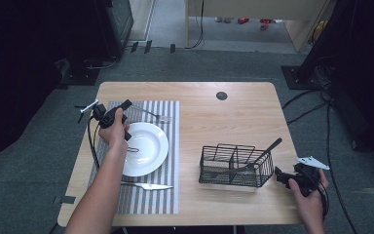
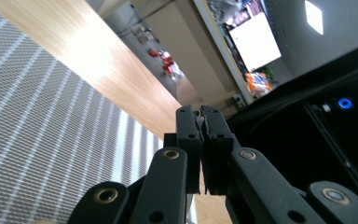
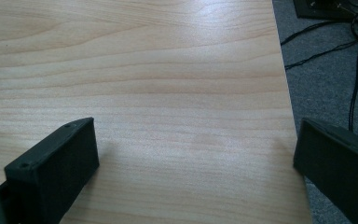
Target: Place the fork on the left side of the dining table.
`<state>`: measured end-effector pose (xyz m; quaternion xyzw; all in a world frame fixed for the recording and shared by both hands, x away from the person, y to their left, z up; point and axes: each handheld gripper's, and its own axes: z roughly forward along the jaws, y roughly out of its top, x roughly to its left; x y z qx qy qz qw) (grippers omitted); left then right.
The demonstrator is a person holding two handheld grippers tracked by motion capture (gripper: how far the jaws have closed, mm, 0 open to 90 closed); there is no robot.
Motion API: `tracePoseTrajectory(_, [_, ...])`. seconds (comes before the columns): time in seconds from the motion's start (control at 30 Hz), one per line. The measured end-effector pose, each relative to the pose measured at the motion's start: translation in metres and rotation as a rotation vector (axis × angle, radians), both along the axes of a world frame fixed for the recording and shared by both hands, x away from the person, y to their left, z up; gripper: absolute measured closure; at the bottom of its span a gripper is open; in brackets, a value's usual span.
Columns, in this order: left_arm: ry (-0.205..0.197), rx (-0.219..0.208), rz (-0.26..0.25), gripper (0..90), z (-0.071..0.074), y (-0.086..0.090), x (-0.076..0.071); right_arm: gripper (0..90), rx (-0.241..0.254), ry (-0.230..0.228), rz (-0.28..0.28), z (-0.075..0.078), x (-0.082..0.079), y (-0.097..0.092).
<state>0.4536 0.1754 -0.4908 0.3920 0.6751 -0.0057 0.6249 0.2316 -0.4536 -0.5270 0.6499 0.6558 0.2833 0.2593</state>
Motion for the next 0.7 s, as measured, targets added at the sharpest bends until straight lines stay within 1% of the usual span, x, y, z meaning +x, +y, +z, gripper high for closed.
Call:
tracePoseTrajectory(0.07, [-0.003,0.002,0.008,88.6,0.0,-0.001,0.002,0.0,0.0,0.0,0.0,0.0,0.0,0.0])
tracePoseTrajectory(0.13, [0.009,0.027,0.014,88.6,0.0,-0.003,0.003,0.0,0.0,0.0,0.0,0.0,0.0,0.0])
tracePoseTrajectory(0.2, [0.015,0.046,0.008,88.6,0.0,-0.005,0.003,0.0,0.0,0.0,0.0,0.0,0.0,0.0])
tracePoseTrajectory(0.27, [0.035,0.038,0.014,88.6,0.0,-0.004,0.003,0.0,0.0,0.0,0.0,0.0,0.0,0.0])
tracePoseTrajectory(0.33, [0.055,0.041,0.017,88.5,0.0,-0.003,0.004,0.0,0.0,0.0,0.0,0.0,0.0,0.0])
tracePoseTrajectory(0.4, [0.086,0.037,0.02,88.2,0.0,-0.001,0.005,0.0,0.0,0.0,0.0,0.0,0.0,0.0])
tracePoseTrajectory(0.47, [0.111,0.065,0.012,87.0,0.0,0.0,0.005,0.0,0.0,0.0,0.0,0.0,0.0,0.0])
tracePoseTrajectory(0.53, [0.125,0.115,-0.003,84.8,0.0,0.002,0.006,0.0,0.0,0.0,0.0,0.0,0.0,0.0])
tracePoseTrajectory(0.57, [0.129,0.134,-0.01,81.6,0.0,0.003,0.006,0.0,0.0,0.0,0.0,0.0,0.0,0.0])
tracePoseTrajectory(0.6, [0.138,0.171,-0.016,81.6,0.0,0.004,0.007,0.0,0.0,0.0,0.0,0.0,0.0,0.0])
tracePoseTrajectory(0.63, [0.156,0.201,-0.023,79.0,0.0,0.006,0.007,0.0,0.0,0.0,0.0,0.0,0.0,0.0])
tracePoseTrajectory(0.67, [0.168,0.213,-0.022,77.9,0.0,0.008,0.008,0.0,0.0,0.0,0.0,0.0,0.0,0.0])
tracePoseTrajectory(0.7, [0.18,0.21,-0.025,76.6,-0.001,0.009,0.009,0.0,0.0,0.0,0.0,0.0,0.0,0.0])
